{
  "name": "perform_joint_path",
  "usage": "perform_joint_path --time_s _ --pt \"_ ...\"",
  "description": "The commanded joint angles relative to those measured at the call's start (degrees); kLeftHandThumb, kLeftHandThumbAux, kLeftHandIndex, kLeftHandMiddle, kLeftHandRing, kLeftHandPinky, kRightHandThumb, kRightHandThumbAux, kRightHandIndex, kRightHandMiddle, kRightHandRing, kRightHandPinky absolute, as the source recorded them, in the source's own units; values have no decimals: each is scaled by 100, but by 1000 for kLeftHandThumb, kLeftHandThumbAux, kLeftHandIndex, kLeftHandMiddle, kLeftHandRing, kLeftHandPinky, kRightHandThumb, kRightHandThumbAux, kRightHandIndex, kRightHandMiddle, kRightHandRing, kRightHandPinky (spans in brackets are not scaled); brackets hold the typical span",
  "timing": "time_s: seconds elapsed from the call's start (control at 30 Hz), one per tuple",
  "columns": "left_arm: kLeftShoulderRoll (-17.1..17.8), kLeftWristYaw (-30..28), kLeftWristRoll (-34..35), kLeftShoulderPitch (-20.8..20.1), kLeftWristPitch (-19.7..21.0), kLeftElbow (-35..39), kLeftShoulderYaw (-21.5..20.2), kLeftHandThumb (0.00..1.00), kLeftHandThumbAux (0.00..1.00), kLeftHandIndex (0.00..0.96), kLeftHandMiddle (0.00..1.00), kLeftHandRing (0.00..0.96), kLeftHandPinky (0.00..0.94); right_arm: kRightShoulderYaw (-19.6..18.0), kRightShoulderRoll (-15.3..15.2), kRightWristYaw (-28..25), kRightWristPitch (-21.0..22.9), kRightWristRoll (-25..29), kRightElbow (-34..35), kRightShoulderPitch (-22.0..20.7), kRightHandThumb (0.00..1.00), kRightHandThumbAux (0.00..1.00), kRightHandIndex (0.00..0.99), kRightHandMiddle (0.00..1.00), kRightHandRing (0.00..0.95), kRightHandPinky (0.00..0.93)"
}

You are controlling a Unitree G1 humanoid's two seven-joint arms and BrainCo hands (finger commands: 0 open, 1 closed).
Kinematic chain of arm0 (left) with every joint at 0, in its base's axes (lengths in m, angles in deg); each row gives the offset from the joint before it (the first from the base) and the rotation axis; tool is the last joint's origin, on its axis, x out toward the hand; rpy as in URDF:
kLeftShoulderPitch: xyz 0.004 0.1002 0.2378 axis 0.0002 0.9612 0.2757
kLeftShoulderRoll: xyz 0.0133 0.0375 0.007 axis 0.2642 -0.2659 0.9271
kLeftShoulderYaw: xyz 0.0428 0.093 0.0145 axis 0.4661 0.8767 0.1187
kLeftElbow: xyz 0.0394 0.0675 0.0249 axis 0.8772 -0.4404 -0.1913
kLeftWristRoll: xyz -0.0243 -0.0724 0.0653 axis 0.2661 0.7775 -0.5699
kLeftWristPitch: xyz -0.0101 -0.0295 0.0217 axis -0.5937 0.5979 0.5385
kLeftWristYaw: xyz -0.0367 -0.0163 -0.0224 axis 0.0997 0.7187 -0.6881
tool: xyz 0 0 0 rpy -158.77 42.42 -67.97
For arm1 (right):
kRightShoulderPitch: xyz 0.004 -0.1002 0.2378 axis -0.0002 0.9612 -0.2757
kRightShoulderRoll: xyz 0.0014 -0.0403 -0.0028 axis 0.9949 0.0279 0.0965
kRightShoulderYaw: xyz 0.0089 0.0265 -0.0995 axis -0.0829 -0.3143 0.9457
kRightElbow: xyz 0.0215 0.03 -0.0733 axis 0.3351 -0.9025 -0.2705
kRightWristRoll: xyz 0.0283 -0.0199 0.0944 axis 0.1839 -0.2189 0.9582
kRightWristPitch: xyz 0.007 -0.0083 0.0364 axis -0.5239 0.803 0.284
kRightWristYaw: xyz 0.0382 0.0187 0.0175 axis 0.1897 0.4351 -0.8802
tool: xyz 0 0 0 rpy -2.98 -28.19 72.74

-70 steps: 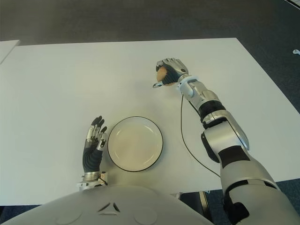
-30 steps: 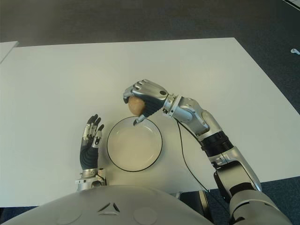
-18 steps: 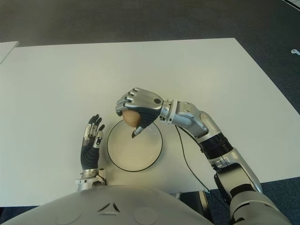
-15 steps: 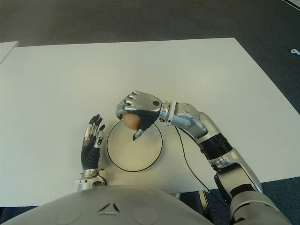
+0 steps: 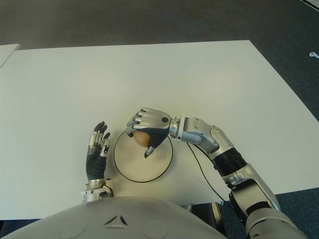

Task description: Put the apples into the plate.

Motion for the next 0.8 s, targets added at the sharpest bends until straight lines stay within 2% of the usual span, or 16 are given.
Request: perform_joint_path --time_s 0.03,0.4,0.8 --pt "-260 61 3 -14 109 -51 -13 131 486 73 38 31 62 3 -32 -93 18 75 20 117 729 709 441 857 849 840" --pt "-271 71 -56 -69 68 -121 45 124 492 76 30 19 60 117 -20 -196 -102 94 -260 94 732 708 441 837 829 827" --pt "-268 71 -17 -22 224 24 66 121 474 76 21 10 51 189 -13 -145 -96 -95 -349 320 724 711 440 865 849 847"
